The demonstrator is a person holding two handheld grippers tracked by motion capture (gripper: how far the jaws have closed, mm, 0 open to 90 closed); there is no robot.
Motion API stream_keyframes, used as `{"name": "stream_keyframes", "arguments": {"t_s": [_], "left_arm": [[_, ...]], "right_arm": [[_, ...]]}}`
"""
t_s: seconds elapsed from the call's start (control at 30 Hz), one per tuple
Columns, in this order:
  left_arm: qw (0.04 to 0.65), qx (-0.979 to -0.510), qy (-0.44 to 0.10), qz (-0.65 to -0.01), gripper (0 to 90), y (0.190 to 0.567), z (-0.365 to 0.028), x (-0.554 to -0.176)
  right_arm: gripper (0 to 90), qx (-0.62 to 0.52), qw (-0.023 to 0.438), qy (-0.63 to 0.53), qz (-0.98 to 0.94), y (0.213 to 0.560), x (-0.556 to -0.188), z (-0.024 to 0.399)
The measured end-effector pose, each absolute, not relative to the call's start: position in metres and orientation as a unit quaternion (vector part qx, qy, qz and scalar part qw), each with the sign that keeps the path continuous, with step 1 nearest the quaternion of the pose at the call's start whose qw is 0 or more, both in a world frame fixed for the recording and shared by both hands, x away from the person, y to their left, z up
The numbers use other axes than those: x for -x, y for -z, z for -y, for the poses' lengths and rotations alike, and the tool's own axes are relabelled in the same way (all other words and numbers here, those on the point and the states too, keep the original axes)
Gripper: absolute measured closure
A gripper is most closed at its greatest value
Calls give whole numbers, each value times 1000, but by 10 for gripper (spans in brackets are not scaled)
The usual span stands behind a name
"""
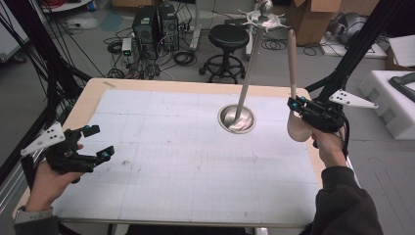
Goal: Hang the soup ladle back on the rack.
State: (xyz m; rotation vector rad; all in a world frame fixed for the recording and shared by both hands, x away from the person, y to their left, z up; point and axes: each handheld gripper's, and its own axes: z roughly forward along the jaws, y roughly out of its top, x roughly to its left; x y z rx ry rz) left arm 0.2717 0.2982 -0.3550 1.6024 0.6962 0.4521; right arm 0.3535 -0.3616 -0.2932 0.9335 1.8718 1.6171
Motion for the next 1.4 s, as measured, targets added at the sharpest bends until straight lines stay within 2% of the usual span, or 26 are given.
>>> {"name": "stream_keyframes", "arguments": {"t_s": [0.53, 1.4], "left_arm": [[619, -694, -199, -308, 39, 357, -301, -271], [619, -694, -199, -309, 39, 358, -303, -270]], "right_arm": [[778, -350, 256, -597, -675, 286, -369, 366], [777, -342, 239, -597, -685, 287, -376, 359]]}}
